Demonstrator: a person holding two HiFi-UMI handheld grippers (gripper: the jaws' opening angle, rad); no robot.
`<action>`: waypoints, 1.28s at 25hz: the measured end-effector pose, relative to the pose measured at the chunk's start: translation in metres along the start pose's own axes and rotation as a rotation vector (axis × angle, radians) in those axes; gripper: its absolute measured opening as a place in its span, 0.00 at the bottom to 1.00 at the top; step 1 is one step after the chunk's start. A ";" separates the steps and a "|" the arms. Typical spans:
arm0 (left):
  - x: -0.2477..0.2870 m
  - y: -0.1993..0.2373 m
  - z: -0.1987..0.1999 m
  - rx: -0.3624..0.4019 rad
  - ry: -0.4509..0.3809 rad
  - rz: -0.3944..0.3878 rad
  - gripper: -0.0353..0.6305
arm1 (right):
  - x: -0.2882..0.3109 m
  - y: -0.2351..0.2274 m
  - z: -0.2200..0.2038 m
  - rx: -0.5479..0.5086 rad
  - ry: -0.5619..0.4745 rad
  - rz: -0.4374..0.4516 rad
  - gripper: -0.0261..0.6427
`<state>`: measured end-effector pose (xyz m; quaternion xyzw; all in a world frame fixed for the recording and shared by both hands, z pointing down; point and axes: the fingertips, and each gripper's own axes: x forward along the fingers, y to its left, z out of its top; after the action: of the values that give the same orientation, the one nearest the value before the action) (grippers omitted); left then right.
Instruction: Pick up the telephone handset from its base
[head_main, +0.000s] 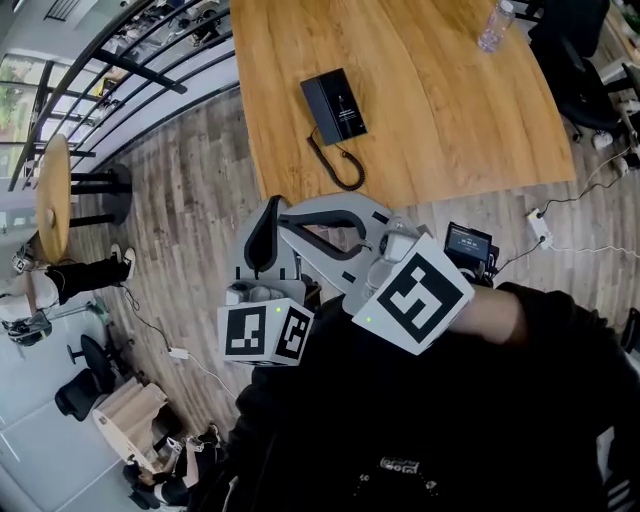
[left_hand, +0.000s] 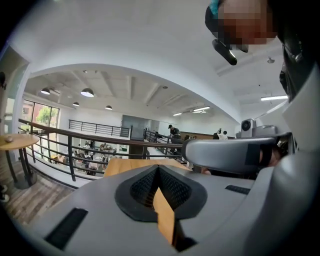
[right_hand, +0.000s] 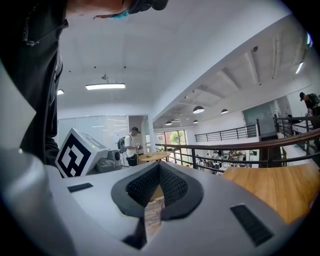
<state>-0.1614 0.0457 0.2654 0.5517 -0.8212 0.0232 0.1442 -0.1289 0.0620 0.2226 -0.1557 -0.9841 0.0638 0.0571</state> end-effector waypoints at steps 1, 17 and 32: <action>0.007 -0.004 0.000 -0.002 0.006 -0.006 0.06 | -0.003 -0.007 0.000 0.005 -0.001 -0.001 0.06; 0.050 -0.016 -0.012 -0.015 0.082 0.016 0.06 | -0.008 -0.058 -0.012 0.100 -0.005 0.017 0.06; 0.103 -0.006 0.022 0.014 -0.008 -0.210 0.06 | 0.009 -0.094 0.009 -0.004 0.003 -0.198 0.06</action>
<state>-0.1963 -0.0540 0.2706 0.6360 -0.7591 0.0115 0.1385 -0.1670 -0.0250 0.2286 -0.0580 -0.9947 0.0555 0.0643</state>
